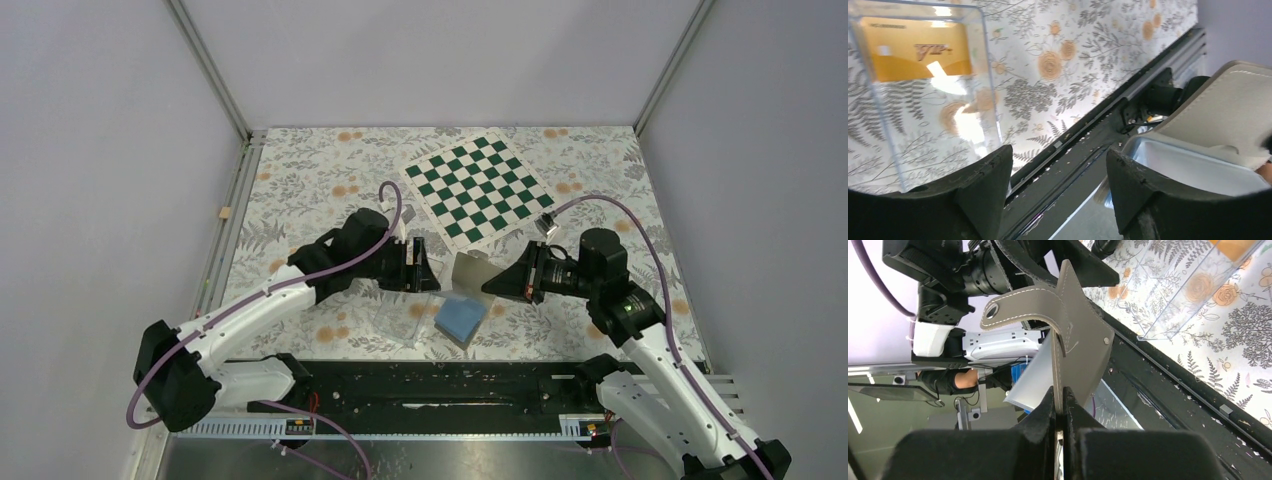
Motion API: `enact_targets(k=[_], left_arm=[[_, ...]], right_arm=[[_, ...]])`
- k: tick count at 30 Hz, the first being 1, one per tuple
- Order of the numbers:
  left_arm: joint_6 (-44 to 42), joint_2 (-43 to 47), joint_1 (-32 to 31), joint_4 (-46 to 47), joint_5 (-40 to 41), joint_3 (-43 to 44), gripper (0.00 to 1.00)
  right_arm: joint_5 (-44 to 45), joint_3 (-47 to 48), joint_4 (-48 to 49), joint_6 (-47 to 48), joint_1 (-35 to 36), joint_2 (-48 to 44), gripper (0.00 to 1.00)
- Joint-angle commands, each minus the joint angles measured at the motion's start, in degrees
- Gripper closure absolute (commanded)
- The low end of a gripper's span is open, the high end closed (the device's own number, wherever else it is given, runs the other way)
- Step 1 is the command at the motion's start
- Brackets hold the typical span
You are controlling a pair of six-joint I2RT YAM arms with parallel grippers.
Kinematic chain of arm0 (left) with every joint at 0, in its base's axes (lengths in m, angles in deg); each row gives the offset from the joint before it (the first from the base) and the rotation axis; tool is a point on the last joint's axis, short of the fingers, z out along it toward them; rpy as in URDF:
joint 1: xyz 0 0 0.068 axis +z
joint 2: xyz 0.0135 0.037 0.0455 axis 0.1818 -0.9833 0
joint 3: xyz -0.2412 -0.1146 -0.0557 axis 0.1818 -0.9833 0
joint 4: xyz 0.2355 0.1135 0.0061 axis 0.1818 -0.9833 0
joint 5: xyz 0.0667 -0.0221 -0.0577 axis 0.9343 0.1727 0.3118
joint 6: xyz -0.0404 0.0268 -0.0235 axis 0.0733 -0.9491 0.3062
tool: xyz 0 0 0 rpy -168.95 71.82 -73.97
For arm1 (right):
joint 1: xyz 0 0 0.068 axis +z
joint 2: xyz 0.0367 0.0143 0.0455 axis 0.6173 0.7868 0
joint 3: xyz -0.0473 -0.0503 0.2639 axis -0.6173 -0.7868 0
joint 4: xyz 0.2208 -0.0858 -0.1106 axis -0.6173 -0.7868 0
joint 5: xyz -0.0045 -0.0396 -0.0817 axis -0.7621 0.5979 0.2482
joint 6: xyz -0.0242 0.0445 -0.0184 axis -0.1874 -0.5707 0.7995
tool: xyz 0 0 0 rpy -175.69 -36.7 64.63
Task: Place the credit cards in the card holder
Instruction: Open the card holder at the center of the board.
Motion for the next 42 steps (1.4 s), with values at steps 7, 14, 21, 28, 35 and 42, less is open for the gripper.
enact_targets(k=[7,14,21,28,35,42], left_arm=[[-8.43,-0.26,0.15,-11.26,-1.70,5.87,0.33],[-8.09,-0.39,0.11,-9.50,-3.70,5.43,0.33],[-6.87,-3.33,-0.39,-9.29,-0.77,5.08,0.32],[-7.00,-6.22,-3.00,-8.23,-2.32,6.47,0.35],[-7.01,-3.01,-3.05,-7.25,-2.45,6.99,0.47],[-6.93,-1.33,-3.03,-7.06,-2.33,7.92,0.53]], right_arm=[[3.99,4.13,-4.35,2.47,-0.27,0.94,1.00],[3.54,4.03,-4.32,2.43,-0.27,0.91,1.00],[3.29,4.25,-4.36,2.28,-0.27,0.53,1.00],[3.05,4.58,-4.36,2.37,-0.28,0.67,1.00],[2.95,3.71,-4.36,2.68,-0.28,0.71,1.00],[2.52,3.42,-4.33,2.78,-0.28,0.79,1.00]])
